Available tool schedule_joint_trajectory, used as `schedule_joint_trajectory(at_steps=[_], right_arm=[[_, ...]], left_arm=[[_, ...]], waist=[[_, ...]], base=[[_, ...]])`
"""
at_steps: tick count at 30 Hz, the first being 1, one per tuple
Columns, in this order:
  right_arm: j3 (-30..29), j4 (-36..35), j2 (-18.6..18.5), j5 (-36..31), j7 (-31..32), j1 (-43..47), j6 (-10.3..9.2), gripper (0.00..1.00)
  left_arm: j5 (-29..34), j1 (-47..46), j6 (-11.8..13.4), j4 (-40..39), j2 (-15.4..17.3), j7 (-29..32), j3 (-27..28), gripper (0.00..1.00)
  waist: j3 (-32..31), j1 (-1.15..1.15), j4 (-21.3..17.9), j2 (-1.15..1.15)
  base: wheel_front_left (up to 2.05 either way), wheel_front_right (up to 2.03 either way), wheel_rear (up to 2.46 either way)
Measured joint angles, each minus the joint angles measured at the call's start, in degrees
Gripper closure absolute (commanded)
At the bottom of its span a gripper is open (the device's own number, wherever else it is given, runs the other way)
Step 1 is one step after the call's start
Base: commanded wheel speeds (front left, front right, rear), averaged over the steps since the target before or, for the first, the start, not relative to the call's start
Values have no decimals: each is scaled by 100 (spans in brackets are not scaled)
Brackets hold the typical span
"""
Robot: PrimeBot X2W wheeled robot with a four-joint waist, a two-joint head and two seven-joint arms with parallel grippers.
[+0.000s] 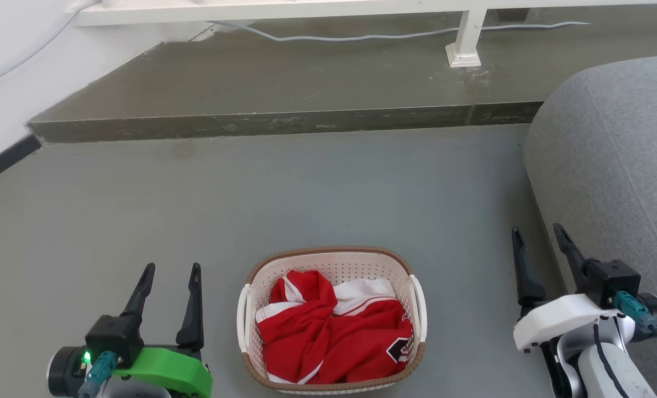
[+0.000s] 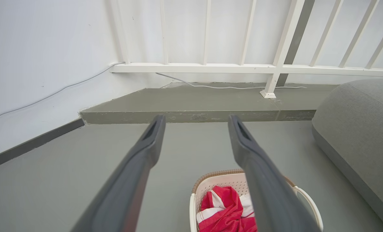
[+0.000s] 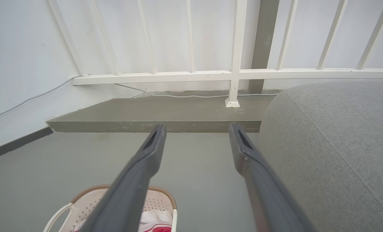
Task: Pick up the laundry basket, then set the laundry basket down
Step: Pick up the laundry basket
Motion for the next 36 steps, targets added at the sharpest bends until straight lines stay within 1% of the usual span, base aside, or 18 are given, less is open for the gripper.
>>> schedule_joint_trajectory(at_steps=[10, 17, 21, 24, 31, 36], right_arm=[[15, -44, 2, 0, 62, 1, -1, 0], [63, -137, 7, 3, 154, -2, 0, 0], [129, -170, 13, 12, 220, -51, 9, 0], [172, -164, 27, 12, 270, -153, 56, 0], [255, -63, 63, 21, 390, -544, 57, 0], [330, 90, 86, 73, 466, -873, 67, 0]], left_arm=[[0, 55, 11, -63, 1, 107, -33, 0], [4, 49, 11, -152, 14, 199, -90, 0], [-1, -42, 3, -197, 12, 248, -94, 0], [-3, -220, 1, -179, 10, 292, -89, 0], [-132, -694, -81, 59, 2, 491, -53, 0], [-233, -1120, -266, 360, -2, 672, -66, 0]], waist=[[57, 0, -3, 0], [290, 0, -2, 0], [508, 0, -1, 0], [705, 0, -1, 0], [1301, 0, -23, 0], [1696, 0, -48, 0]], base=[[0, 0, 0], [0, 0, 0], [0, 0, 0], [0, 0, 0], [0, 0, 0], [0, 0, 0]])
